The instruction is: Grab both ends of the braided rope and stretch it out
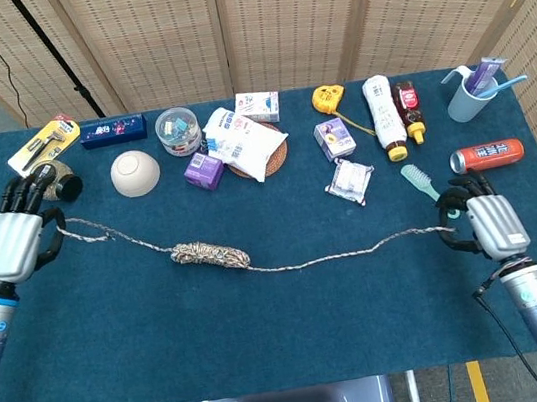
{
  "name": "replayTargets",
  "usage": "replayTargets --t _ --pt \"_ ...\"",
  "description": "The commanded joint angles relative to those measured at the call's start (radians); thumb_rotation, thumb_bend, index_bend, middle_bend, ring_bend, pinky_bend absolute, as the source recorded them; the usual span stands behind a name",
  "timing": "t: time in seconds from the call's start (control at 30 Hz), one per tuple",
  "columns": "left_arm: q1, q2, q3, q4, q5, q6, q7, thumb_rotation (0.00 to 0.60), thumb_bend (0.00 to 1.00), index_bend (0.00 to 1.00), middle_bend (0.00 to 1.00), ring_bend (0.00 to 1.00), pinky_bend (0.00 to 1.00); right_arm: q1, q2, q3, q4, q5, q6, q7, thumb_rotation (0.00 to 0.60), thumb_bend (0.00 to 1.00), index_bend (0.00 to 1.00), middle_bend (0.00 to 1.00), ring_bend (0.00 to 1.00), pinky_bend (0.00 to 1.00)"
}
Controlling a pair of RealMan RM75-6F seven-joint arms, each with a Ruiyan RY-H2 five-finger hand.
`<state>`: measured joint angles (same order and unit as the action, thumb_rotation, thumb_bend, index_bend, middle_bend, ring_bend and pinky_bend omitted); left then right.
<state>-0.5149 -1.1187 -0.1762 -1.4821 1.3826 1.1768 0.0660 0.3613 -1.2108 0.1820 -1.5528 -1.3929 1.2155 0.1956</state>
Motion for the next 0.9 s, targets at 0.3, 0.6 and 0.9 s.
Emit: replayTargets --t 0.3,0.6,0.9 --pt "-0.073 -0.106 0.003 -0.059 0.049 -0.040 0.044 0.600 0.48 0.72 0.12 0.00 0.00 0.101 -0.048 0.026 -0.073 -0.054 -0.061 -0.020 0.600 0.44 0.74 0.39 0.19 0.00" --pt "-0.117 -0.188 -0.009 -0.077 0.040 -0.063 0.081 0.600 0.46 0.56 0.12 0.00 0.00 0.169 -0.096 0.043 -0.100 -0.047 -0.115 -0.060 0.600 0.44 0.67 0.31 0.12 0.00" --pt "-0.157 -0.196 -0.015 -0.144 -0.041 -0.149 0.143 0.600 0.08 0.00 0.00 0.00 0.00 0.212 -0.117 0.039 -0.104 -0.001 -0.178 -0.112 0.600 0.34 0.07 0.00 0.00 0.00"
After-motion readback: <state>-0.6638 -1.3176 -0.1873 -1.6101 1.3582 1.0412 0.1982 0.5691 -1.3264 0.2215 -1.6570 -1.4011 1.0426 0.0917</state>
